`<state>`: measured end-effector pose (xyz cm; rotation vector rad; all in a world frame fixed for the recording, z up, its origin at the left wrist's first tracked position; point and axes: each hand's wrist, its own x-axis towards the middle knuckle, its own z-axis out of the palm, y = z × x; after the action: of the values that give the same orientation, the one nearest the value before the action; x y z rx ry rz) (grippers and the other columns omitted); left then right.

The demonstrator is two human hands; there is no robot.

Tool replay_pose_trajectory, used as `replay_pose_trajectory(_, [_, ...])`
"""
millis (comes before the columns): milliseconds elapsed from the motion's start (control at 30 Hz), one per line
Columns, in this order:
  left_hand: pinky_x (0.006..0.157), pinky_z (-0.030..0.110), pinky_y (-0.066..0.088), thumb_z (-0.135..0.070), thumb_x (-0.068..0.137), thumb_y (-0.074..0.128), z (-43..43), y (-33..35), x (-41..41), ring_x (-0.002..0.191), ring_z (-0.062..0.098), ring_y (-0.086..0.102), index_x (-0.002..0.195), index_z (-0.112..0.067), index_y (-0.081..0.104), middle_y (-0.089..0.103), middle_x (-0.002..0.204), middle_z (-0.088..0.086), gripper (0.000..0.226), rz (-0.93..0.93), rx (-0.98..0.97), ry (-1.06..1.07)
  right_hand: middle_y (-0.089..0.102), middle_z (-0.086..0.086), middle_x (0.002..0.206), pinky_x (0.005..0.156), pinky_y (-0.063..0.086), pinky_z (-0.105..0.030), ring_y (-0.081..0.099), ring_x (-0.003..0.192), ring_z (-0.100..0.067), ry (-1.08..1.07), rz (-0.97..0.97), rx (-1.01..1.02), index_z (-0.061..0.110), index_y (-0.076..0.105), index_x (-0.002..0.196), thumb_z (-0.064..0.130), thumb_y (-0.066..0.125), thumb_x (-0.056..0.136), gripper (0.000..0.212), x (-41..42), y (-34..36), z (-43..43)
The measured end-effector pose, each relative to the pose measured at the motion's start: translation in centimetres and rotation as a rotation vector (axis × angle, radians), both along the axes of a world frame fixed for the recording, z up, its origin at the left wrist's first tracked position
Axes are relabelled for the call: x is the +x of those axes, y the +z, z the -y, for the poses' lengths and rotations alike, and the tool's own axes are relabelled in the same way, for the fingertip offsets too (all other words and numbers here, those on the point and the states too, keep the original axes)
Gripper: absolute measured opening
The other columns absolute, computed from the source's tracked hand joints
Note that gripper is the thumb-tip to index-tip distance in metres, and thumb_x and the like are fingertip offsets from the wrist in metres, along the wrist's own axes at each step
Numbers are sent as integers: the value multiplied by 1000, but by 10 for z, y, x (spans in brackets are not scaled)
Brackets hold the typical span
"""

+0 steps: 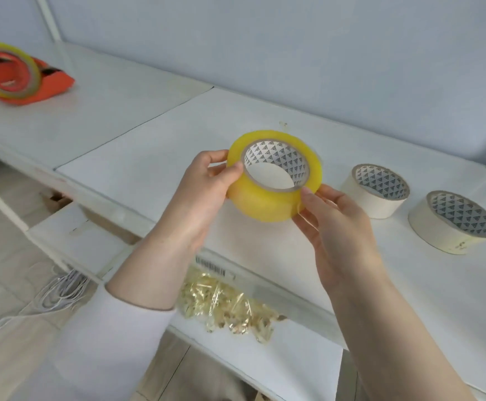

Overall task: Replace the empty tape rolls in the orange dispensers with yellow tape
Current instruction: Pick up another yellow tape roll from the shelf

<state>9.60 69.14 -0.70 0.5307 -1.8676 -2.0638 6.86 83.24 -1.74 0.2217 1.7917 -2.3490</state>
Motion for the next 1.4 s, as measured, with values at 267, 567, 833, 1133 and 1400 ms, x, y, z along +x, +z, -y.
replay_pose_trajectory(267, [101, 42, 45, -13, 88, 57, -10, -13, 111, 109, 23, 62, 117, -10, 49, 64, 119, 12, 31, -13, 98, 289, 57, -11, 130, 102, 45, -42, 66, 95, -18, 280, -77, 79, 7, 55, 121, 19, 65, 81, 43, 70, -7, -1])
replay_pose_trajectory(567, [90, 34, 52, -12, 84, 61, 23, -37, 241, 102, 21, 65, 123, -11, 51, 63, 121, 13, 40, -20, 152, 564, 64, -10, 120, 92, 49, -33, 64, 92, -16, 571, -57, 84, 9, 58, 115, 13, 63, 82, 33, 159, -26, 55])
replay_pose_trajectory(833, [84, 30, 51, -8, 84, 60, 82, -78, 362, 107, 22, 61, 129, -12, 46, 57, 129, 15, 47, 20, 246, 713, 61, -11, 126, 89, 48, -29, 59, 115, -22, 838, -45, 73, 12, 59, 113, 12, 63, 81, 33, 248, -74, 141])
replay_pose_trajectory(1133, [82, 33, 54, -14, 88, 56, 143, -146, 473, 115, 29, 59, 134, -14, 43, 54, 130, 19, 48, 128, 423, 886, 61, -8, 127, 100, 45, -38, 58, 118, -20, 1089, 52, 198, 10, 57, 119, 19, 71, 68, 54, 339, -139, 218])
replay_pose_trajectory(1400, [80, 32, 54, -19, 88, 56, 192, -184, 507, 109, 25, 62, 129, -15, 49, 62, 121, 15, 42, 207, 531, 925, 64, -1, 123, 105, 41, -46, 57, 117, -21, 1207, 70, 350, 15, 58, 119, 7, 64, 80, 40, 357, -178, 277])
